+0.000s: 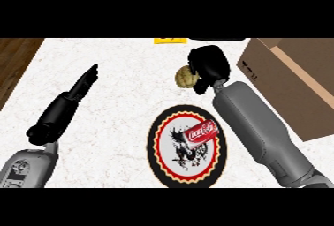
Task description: Pick the squash from the plate and place it in the cardboard box
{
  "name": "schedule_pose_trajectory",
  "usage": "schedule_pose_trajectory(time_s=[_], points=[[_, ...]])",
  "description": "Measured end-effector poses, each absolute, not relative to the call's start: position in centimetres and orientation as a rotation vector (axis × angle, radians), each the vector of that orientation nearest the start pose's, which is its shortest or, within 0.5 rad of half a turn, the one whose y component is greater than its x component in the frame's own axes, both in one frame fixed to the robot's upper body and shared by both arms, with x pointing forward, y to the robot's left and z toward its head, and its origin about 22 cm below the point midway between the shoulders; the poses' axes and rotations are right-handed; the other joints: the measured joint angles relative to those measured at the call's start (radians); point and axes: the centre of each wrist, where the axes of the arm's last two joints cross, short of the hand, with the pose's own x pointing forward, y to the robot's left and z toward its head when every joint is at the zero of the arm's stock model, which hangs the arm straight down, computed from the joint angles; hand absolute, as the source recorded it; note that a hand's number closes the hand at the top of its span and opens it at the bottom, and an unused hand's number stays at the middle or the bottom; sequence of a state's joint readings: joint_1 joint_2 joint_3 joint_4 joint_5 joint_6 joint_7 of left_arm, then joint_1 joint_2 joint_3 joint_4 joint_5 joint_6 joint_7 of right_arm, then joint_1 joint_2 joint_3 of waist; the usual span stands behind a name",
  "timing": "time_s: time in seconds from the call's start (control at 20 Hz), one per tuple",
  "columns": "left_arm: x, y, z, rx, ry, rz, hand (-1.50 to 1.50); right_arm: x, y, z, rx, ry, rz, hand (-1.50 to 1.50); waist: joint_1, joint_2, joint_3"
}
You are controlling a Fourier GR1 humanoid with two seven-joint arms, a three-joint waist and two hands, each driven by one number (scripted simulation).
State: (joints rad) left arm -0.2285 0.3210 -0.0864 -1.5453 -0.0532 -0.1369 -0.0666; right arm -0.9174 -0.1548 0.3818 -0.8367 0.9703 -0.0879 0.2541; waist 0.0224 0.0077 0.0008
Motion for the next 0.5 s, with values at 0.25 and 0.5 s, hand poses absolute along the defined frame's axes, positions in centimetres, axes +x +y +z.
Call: schedule_pose_trajectory(time_s=[0.25,0.5], points=[[29.2,26.4,6.5,0.098,-1.752,-0.541,0.0,42.1,-11.2,13.6,-1.133,-1.549,1.077,1.5,-0.011,-0.005,-0.001],[29.1,26.8,6.6,0.105,-1.749,-0.536,0.0,43.3,-14.0,16.8,-1.22,-1.531,0.752,1.5,-0.017,-0.007,-0.001]])
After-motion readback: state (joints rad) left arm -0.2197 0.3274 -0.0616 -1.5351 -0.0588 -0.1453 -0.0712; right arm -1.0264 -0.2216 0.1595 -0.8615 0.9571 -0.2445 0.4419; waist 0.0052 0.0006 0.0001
